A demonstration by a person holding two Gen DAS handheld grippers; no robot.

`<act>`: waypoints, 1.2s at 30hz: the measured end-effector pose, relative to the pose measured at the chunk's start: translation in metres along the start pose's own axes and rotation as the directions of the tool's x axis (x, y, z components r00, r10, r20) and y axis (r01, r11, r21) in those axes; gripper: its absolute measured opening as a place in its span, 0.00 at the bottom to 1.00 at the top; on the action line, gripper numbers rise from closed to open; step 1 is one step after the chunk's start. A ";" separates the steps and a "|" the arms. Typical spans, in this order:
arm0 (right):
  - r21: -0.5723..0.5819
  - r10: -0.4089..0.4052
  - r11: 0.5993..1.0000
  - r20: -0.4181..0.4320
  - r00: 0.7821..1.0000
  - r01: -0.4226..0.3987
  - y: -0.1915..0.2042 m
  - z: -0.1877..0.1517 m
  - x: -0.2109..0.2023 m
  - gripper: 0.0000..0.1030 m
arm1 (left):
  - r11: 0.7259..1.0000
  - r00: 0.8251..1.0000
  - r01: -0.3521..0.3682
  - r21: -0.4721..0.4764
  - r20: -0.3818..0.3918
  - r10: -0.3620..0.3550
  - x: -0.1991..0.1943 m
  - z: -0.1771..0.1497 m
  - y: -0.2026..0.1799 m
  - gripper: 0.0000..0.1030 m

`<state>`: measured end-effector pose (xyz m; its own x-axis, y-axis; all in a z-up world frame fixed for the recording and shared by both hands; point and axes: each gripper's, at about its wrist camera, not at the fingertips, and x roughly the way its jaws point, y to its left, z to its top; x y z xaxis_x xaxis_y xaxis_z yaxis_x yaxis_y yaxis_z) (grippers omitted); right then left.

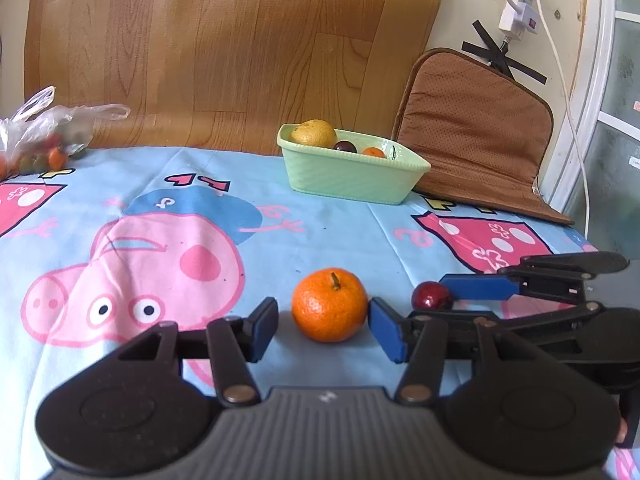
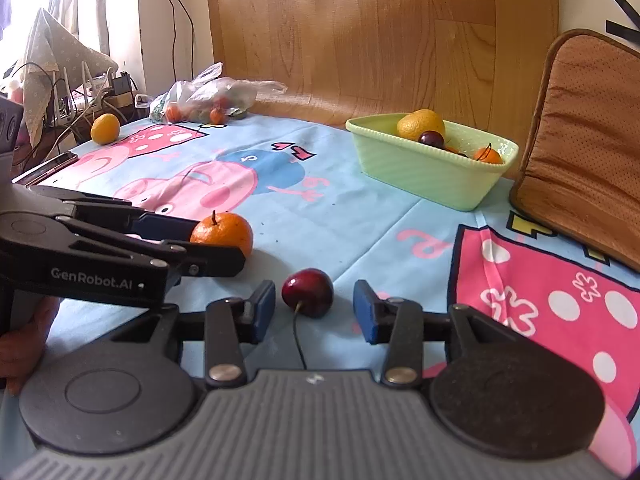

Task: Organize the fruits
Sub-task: 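Grasp the mandarin with the left tool while the right tool grasps the dark cherry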

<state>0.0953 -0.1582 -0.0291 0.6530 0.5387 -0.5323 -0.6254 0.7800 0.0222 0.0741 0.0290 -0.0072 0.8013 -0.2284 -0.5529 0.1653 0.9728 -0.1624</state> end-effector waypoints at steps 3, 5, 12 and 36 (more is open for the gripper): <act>0.001 0.000 1.000 -0.001 1.000 0.000 0.000 0.000 0.000 0.45 | 1.000 1.000 -0.002 -0.004 0.006 0.002 -0.001 0.000 0.001 0.50; 0.002 -0.002 1.000 0.000 1.000 0.002 0.000 0.000 0.000 0.45 | 1.000 1.000 -0.002 -0.006 0.012 0.002 -0.002 0.000 0.001 0.50; 0.018 0.002 1.000 0.001 1.000 -0.002 -0.001 -0.001 -0.002 0.45 | 1.000 0.999 0.001 0.007 0.036 -0.001 -0.005 -0.001 -0.001 0.50; -0.033 -0.002 0.999 0.006 1.000 0.002 0.004 -0.002 -0.001 0.30 | 0.998 0.998 0.066 0.002 0.004 -0.066 0.002 0.001 0.001 0.40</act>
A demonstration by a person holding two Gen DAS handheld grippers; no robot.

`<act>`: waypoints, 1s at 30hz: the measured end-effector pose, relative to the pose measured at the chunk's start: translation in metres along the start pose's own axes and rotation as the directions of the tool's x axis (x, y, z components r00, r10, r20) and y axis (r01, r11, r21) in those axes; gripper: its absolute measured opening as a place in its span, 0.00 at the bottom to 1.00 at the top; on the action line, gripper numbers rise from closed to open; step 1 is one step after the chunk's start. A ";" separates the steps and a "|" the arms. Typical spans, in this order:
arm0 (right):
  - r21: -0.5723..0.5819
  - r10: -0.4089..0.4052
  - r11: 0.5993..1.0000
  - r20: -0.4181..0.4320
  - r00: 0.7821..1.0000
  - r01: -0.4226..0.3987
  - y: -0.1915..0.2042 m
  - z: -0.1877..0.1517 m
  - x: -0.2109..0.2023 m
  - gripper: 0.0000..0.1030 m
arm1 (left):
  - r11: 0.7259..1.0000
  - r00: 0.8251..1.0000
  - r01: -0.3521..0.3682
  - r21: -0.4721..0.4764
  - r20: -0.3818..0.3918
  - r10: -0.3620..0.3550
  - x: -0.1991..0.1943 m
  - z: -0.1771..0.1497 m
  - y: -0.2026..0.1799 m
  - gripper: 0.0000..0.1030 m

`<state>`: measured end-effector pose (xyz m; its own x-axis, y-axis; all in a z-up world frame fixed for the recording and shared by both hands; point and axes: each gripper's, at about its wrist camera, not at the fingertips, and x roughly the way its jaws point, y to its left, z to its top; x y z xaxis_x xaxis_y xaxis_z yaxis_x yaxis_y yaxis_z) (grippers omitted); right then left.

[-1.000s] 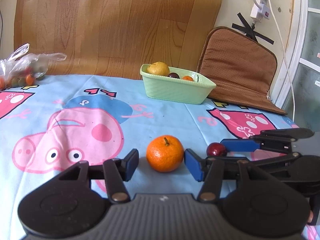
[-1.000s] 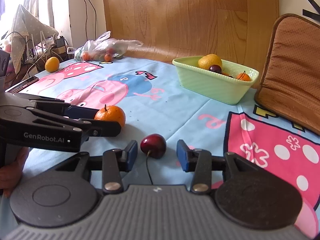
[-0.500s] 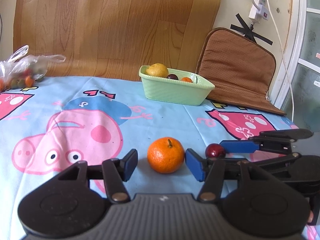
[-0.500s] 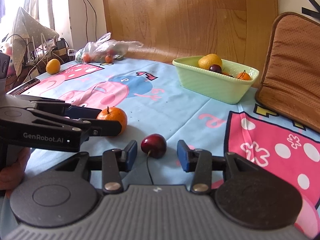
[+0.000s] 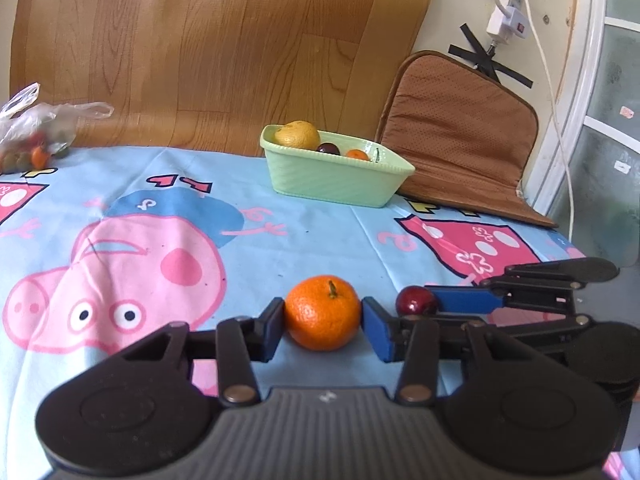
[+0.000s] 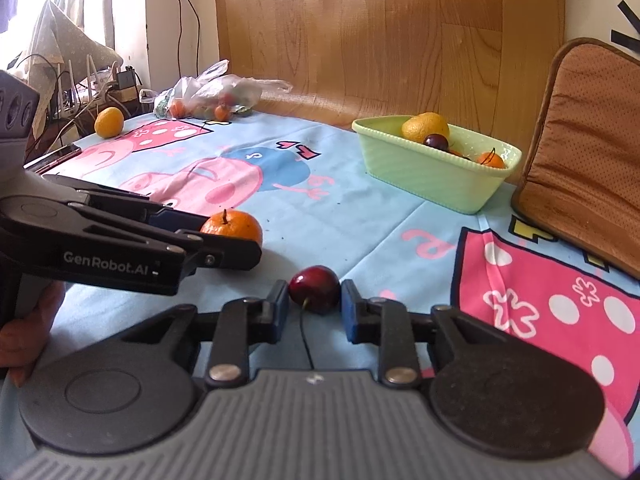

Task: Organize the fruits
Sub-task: 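Grasp the mandarin with the left tool while the right tool grasps the dark cherry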

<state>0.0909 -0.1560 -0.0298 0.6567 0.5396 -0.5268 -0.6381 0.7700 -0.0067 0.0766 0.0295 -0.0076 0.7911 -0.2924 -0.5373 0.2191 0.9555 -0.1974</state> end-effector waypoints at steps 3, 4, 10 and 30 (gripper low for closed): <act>0.008 -0.003 1.000 0.008 1.000 0.003 -0.001 0.000 -0.001 0.30 | 1.000 1.000 0.002 0.004 0.012 -0.002 -0.002 0.000 -0.001 0.40; 0.015 -0.003 1.000 0.012 1.000 0.003 -0.002 0.000 -0.002 0.29 | 1.000 1.000 0.004 0.004 0.016 -0.004 -0.003 0.000 -0.001 0.40; 0.129 0.042 0.991 0.025 0.999 -0.045 -0.019 0.003 -0.004 0.29 | 0.998 0.997 0.058 -0.013 0.053 -0.057 -0.009 0.015 0.000 0.40; 0.162 0.052 0.985 0.049 0.997 -0.059 -0.028 0.003 -0.002 0.29 | 1.000 0.999 0.016 -0.027 0.035 -0.015 -0.009 -0.002 0.004 0.40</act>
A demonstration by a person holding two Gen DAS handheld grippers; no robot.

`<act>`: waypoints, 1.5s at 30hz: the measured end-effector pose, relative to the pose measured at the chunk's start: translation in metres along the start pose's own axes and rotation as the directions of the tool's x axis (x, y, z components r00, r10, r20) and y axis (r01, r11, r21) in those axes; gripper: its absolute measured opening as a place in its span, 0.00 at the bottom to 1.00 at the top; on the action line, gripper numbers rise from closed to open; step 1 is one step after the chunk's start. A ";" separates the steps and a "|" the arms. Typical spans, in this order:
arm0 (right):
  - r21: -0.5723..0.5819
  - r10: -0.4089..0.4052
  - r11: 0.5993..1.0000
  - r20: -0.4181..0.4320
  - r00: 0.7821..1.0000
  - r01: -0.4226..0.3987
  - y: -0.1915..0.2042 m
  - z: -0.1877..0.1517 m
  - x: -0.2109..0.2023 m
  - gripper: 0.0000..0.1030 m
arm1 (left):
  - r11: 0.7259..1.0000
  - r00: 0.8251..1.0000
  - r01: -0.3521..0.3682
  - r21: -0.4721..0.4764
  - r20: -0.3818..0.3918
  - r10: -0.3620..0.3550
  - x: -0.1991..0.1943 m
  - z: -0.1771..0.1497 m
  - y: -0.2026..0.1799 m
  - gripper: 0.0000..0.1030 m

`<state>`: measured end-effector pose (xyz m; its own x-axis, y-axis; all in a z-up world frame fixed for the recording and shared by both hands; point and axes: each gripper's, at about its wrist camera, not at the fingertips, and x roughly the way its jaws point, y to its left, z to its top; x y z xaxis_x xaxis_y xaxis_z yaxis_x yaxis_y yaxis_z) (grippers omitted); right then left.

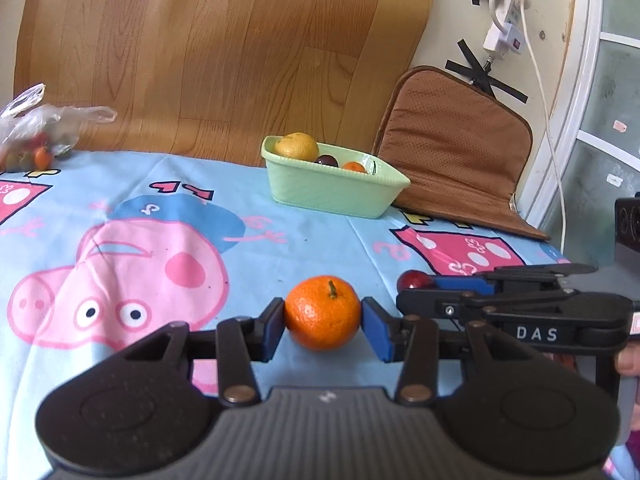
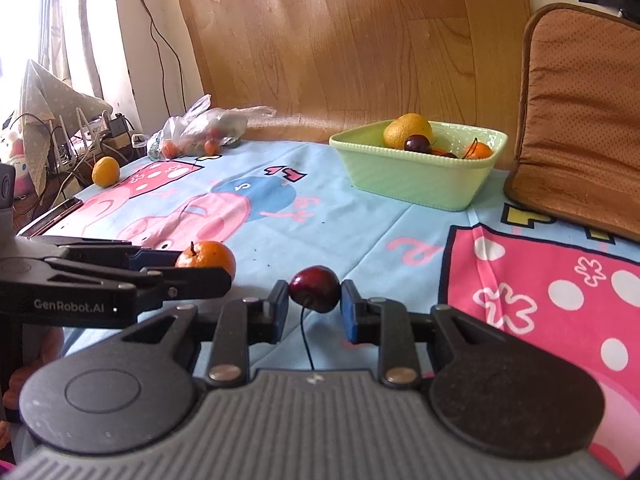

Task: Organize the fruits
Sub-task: 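Grasp the mandarin with the left tool while the right tool grasps the dark cherry, then carry the mandarin and cherry into the green basket and open both tools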

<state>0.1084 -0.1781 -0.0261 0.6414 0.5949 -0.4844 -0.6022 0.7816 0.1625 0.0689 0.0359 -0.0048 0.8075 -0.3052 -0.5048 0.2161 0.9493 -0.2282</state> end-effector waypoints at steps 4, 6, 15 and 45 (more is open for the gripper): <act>0.000 -0.005 1.000 -0.003 1.000 0.005 0.001 0.000 0.000 0.30 | 1.000 1.000 0.002 -0.028 0.006 -0.002 -0.001 0.000 0.004 0.40; 0.002 -0.008 1.000 -0.006 1.000 0.008 0.001 0.000 0.001 0.29 | 0.999 1.000 0.001 -0.035 0.012 -0.001 -0.002 0.000 0.005 0.40; 0.007 -0.015 1.000 -0.003 1.000 0.015 0.000 -0.001 0.001 0.30 | 1.000 1.000 -0.010 -0.028 0.010 0.010 -0.002 -0.001 0.003 0.40; 0.116 0.040 0.992 0.058 0.998 -0.046 -0.028 0.033 -0.013 0.29 | 0.998 0.999 0.035 -0.060 0.014 -0.034 0.004 0.036 0.017 0.40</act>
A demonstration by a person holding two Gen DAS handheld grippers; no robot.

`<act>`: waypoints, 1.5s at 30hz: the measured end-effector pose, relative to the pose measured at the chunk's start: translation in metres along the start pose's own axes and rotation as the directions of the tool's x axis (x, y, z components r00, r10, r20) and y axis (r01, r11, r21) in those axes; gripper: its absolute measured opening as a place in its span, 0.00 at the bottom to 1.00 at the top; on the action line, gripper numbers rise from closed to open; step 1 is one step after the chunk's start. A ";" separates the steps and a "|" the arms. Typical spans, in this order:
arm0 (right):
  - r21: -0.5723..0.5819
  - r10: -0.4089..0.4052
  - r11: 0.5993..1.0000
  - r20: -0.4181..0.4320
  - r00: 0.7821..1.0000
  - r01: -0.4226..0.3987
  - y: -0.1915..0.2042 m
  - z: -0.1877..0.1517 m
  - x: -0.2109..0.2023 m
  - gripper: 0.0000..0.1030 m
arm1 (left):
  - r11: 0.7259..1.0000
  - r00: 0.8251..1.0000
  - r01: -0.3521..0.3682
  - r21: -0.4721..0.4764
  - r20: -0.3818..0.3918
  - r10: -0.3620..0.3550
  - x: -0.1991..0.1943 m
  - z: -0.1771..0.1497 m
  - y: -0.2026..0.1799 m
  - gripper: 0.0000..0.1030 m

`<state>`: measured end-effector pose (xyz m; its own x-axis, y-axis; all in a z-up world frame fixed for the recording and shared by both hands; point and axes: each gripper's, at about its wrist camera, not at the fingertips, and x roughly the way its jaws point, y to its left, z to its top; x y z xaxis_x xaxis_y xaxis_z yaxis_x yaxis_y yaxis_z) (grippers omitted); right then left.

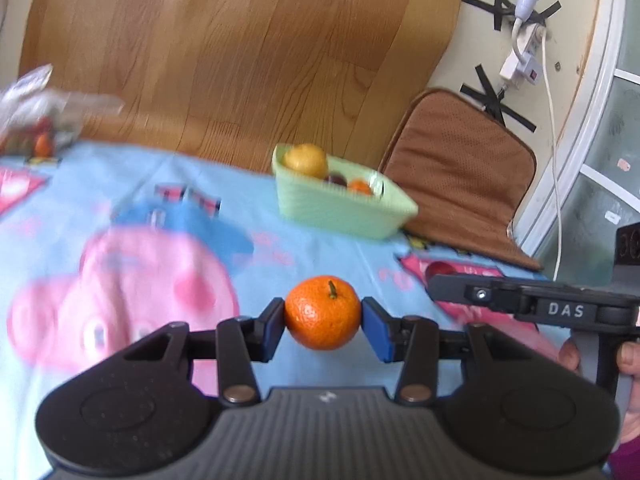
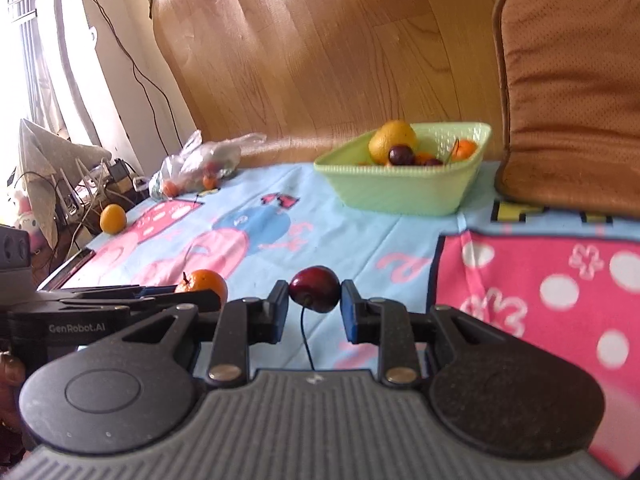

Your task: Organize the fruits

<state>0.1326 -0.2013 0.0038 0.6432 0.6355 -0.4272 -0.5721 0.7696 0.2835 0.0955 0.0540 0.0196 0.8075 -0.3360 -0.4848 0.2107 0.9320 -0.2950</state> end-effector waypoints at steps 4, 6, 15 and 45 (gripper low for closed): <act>-0.067 -0.059 0.996 0.118 0.991 0.067 -0.012 0.042 0.002 0.30 | 0.999 0.998 0.018 0.041 0.061 -0.020 0.023 0.058 -0.005 0.40; -0.062 -0.108 0.991 0.157 0.982 0.118 -0.026 0.059 0.017 0.30 | 0.998 0.997 0.024 0.065 0.075 -0.029 0.046 0.084 -0.010 0.41; -0.048 -0.190 0.979 0.129 0.973 0.197 -0.076 0.062 0.090 0.36 | 0.988 0.995 -0.080 0.133 -0.053 0.088 0.170 0.107 -0.018 0.45; 0.226 -0.269 0.947 0.159 0.950 0.230 0.045 -0.047 -0.051 0.77 | 0.927 0.927 -0.360 0.107 0.152 0.342 -0.072 -0.018 -0.068 1.00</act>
<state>0.0495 -0.2017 -0.0021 0.8457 0.4068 -0.3453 -0.2786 0.8885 0.3646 0.0130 0.0123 0.0603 0.9044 0.0282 -0.4257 -0.0361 0.9993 -0.0104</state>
